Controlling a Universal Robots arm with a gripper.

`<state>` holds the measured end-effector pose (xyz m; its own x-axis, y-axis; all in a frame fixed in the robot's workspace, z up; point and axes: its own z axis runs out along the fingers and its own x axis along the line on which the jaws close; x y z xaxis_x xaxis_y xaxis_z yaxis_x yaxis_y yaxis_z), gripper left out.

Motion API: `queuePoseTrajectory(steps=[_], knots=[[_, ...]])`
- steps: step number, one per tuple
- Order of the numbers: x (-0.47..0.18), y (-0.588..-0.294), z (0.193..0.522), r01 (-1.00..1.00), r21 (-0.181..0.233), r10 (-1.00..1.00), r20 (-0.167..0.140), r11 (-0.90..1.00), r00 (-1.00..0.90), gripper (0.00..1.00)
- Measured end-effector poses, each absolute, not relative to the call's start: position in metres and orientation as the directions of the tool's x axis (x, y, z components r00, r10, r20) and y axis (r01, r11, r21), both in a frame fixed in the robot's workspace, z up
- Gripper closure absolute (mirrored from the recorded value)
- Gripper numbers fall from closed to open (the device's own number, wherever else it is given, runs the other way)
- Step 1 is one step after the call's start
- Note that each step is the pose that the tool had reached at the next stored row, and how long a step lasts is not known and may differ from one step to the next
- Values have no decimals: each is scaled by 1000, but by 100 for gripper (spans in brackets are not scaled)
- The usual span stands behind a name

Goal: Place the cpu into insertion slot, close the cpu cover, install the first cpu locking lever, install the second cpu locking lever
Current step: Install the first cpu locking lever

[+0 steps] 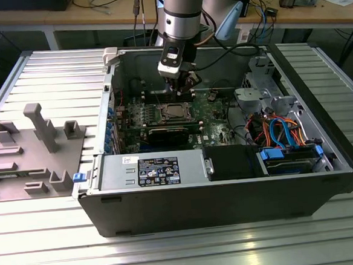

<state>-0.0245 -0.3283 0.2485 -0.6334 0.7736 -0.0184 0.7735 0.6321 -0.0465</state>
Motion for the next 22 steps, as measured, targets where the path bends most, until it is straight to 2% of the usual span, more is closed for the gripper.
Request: queuePoseTrajectory(steps=[22], knots=[[-24,-328,248,733,-47,733,-18,679,-680,89]])
